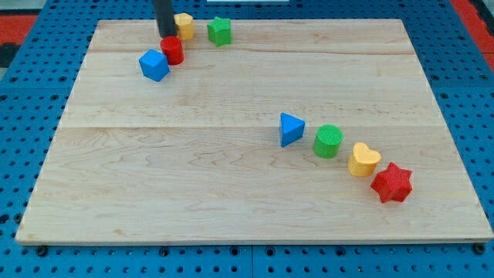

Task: Slightly move the red circle into the cube

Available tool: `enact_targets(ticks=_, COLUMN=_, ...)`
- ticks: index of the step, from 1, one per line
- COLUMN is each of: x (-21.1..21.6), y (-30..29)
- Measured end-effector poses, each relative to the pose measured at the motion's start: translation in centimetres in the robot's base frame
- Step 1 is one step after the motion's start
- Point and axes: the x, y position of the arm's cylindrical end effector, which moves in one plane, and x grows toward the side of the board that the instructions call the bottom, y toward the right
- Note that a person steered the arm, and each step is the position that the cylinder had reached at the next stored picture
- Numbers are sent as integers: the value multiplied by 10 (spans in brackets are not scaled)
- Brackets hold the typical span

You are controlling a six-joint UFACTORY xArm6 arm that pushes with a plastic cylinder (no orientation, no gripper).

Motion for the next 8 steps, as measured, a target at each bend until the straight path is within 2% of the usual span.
enact_targets(ticks=2, x=0, y=0)
enact_targets(ticks=3, x=-1, y=-36)
enact_targets(ticks=4, x=13, y=-27)
enact_targets(ticks=5, x=14, y=22)
enact_targets(ticks=6, x=39, y=43)
enact_targets(ticks=7, x=53, y=103)
enact_targets(ticks=8, x=24, y=171)
